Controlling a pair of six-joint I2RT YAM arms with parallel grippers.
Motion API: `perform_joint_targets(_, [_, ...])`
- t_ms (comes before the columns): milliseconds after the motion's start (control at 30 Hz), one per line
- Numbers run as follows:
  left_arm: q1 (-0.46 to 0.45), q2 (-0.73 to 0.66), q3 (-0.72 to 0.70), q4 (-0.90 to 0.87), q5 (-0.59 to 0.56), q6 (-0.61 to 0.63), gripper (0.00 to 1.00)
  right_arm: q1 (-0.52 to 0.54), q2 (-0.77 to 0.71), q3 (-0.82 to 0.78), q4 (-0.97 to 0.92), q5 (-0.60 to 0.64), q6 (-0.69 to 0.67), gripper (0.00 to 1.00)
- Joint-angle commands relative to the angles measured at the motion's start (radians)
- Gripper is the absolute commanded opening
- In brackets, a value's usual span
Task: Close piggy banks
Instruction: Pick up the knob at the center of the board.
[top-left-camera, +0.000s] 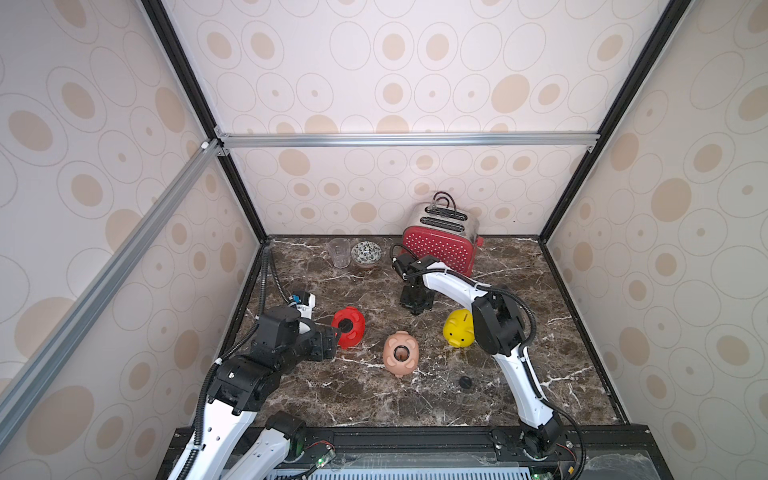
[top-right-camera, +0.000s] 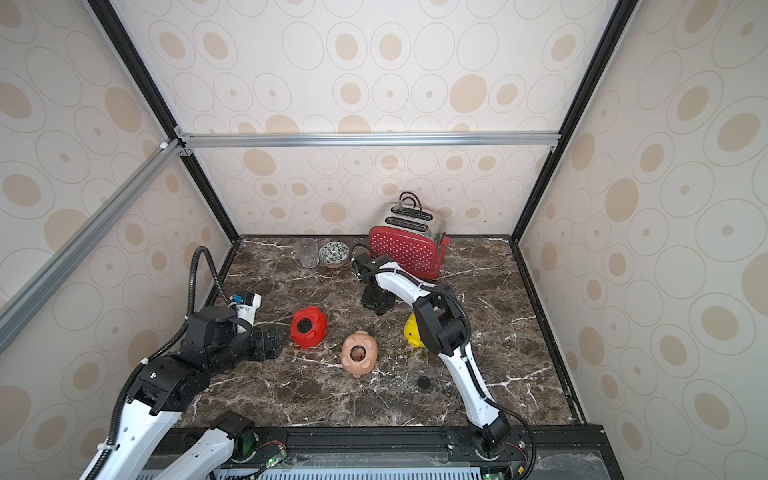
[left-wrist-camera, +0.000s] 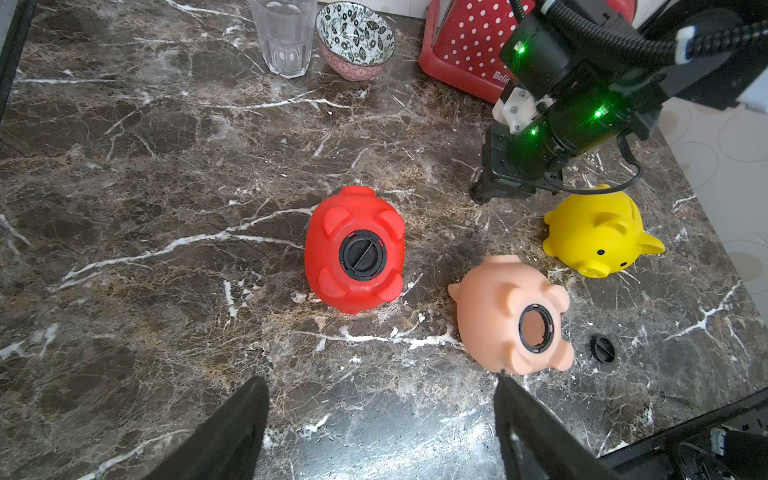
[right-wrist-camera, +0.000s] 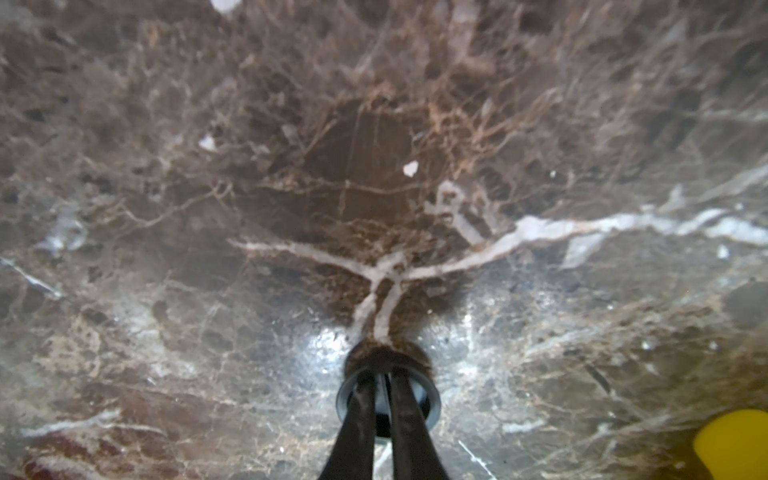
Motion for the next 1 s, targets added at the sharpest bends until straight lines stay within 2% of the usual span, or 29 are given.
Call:
perform_joint_targets(0, [0.007, -0.002, 0.005, 0.004, -0.007, 0.022, 0.85, 0.007, 0.033, -0.031, -0.026, 0.010, 0.001, 0.12])
perform_joint_targets(267, [0.005, -0.002, 0.005, 0.002, -0.009, 0.023, 0.85, 0.004, 0.027, -0.047, -0.005, -0.003, -0.028, 0.00])
perform_joint_targets(400, [0.006, -0.003, 0.006, 0.001, -0.015, 0.021, 0.85, -0.002, 0.026, -0.044, 0.017, -0.036, -0.089, 0.00])
perform_joint_targets(533, [0.005, -0.008, 0.005, 0.002, -0.020, 0.020, 0.85, -0.009, 0.021, -0.024, -0.007, -0.016, -0.155, 0.00])
perform_joint_targets(967, [0.007, -0.020, 0.001, 0.004, -0.013, 0.018, 0.85, -0.016, -0.089, -0.049, 0.015, -0.015, -0.363, 0.00])
